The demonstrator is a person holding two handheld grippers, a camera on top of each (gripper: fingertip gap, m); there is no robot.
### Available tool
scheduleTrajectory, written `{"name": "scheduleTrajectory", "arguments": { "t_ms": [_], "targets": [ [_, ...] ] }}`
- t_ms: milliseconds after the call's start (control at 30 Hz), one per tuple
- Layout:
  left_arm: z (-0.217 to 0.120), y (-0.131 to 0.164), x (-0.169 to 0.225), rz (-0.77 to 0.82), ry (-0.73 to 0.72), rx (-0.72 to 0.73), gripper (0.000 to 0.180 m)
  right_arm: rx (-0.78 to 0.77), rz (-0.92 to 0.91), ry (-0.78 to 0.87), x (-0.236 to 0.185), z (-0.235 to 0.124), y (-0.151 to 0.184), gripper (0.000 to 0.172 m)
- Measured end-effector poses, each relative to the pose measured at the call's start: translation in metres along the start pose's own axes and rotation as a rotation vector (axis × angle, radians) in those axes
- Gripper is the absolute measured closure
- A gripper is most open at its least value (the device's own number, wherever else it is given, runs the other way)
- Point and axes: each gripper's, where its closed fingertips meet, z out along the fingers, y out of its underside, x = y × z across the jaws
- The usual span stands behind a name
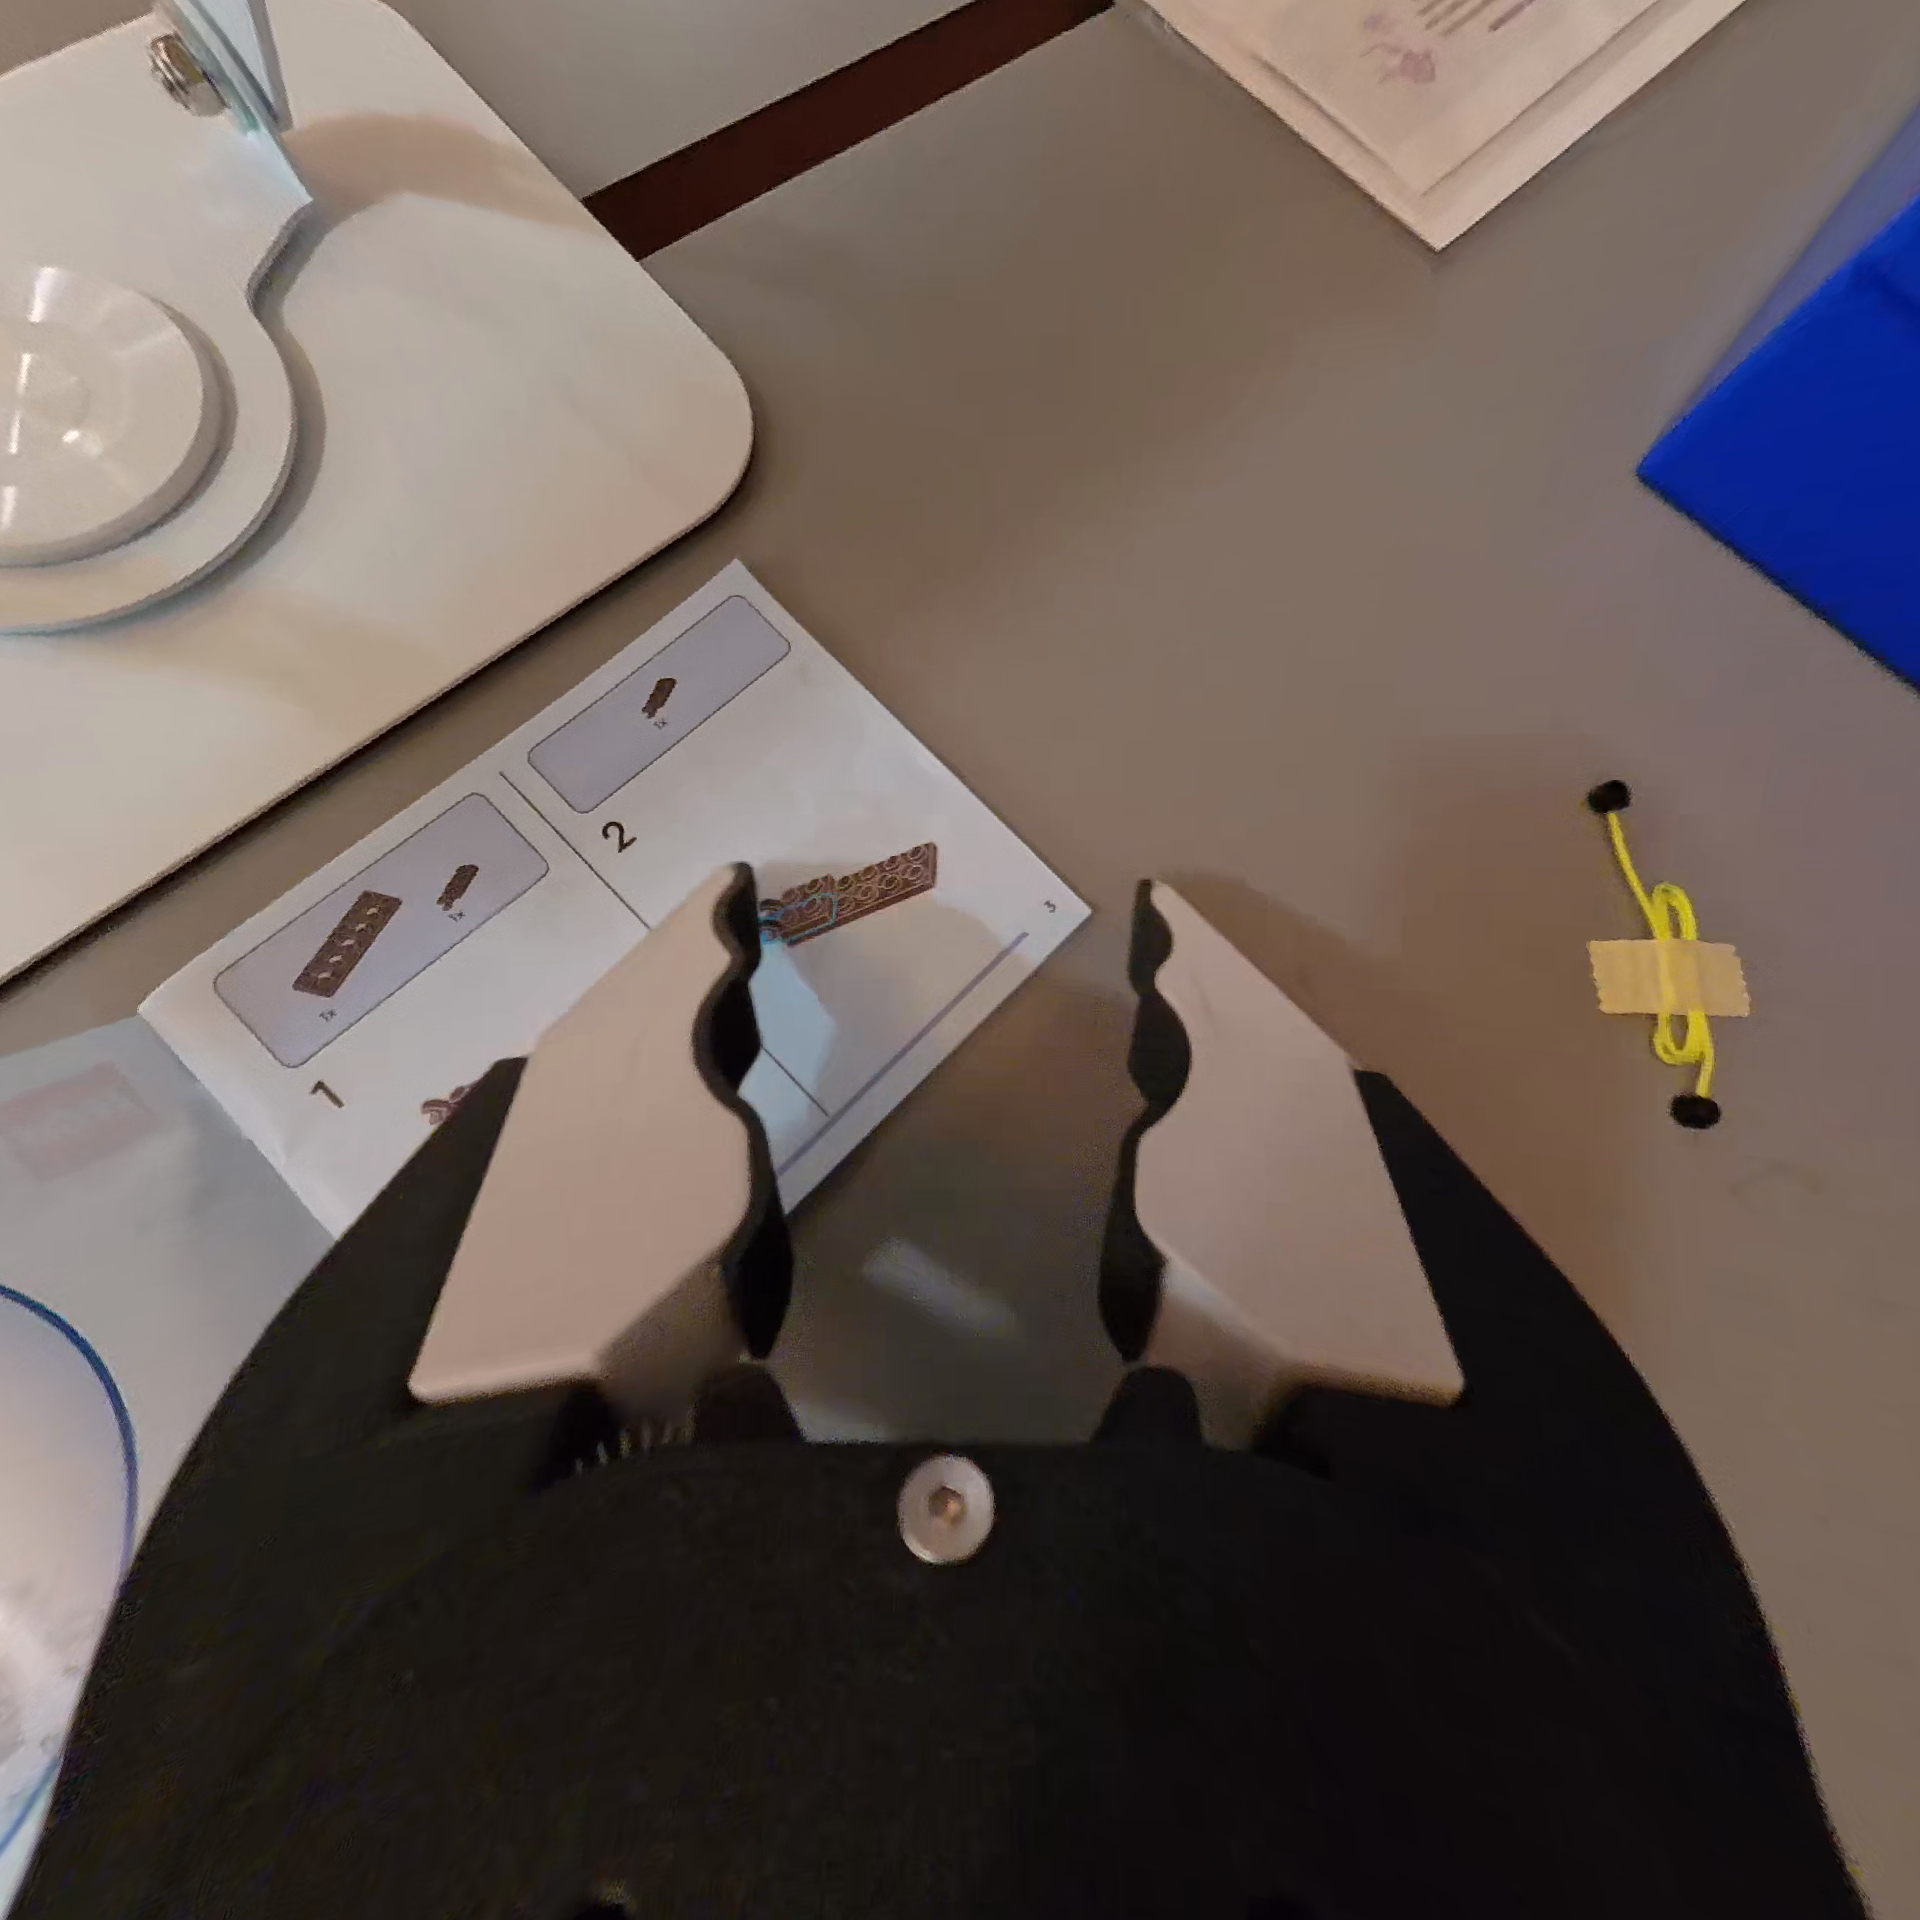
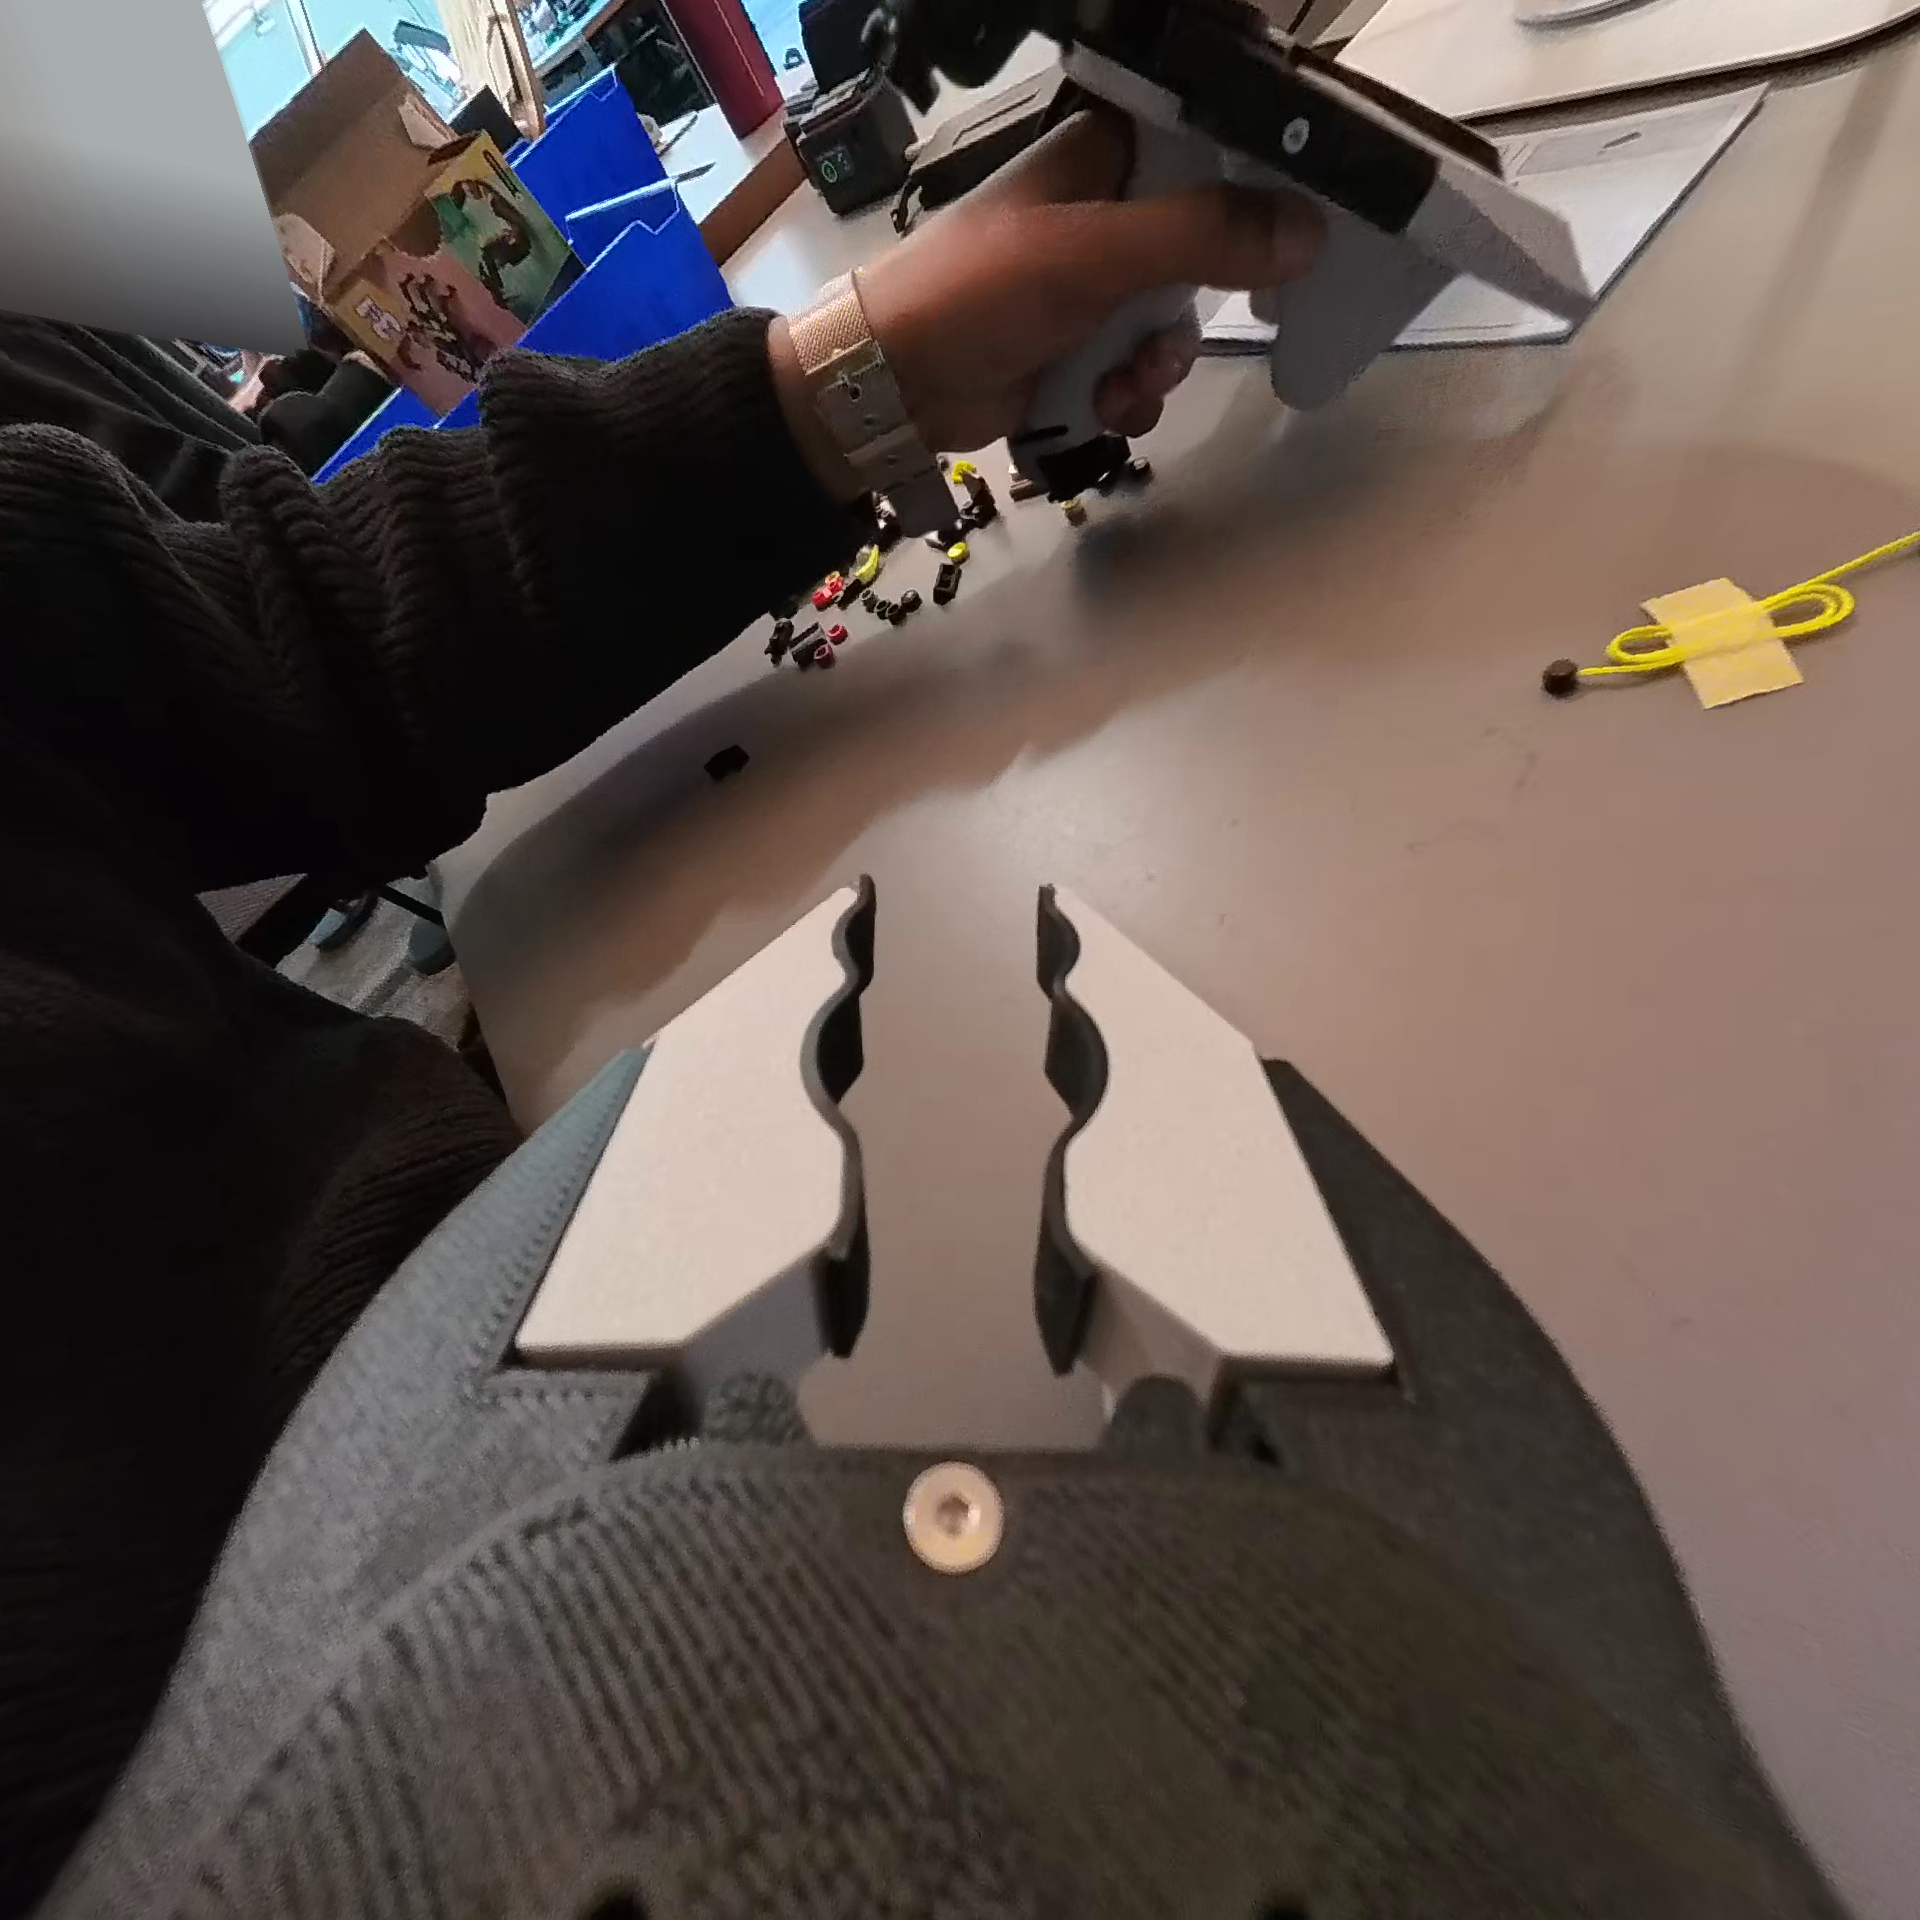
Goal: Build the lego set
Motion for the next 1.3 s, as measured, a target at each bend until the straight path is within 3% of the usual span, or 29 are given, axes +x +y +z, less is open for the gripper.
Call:
{"name": "scheduleTrajectory", "arguments": {
  "t_ms": [167, 433, 633, 867, 1100, 1300],
  "targets": [
    [0.007, 0.000, -0.009, 0.031, -0.057, -0.015, 0.115, 0.012, 0.014, -0.005, 0.001, -0.002, -0.002, 0.142],
    [0.007, -0.003, -0.008, -0.014, -0.029, 0.003, 0.157, 0.023, 0.038, -0.020, 0.001, -0.003, -0.003, 0.142],
    [0.000, -0.009, 0.003, -0.133, 0.099, 0.021, 0.147, 0.023, 0.049, -0.027, 0.001, -0.003, -0.003, 0.142],
    [-0.004, -0.011, -0.011, -0.140, 0.057, 0.045, 0.176, 0.024, 0.064, -0.031, 0.002, -0.002, -0.003, 0.142],
    [-0.054, -0.030, -0.041, -0.208, 0.014, 0.240, 0.180, 0.032, 0.073, -0.031, 0.004, -0.004, -0.004, 0.142],
    [-0.106, -0.008, -0.091, -0.445, -0.003, 0.341, 0.180, 0.034, 0.091, -0.045, 0.004, -0.003, -0.004, 0.142]
  ]
}}
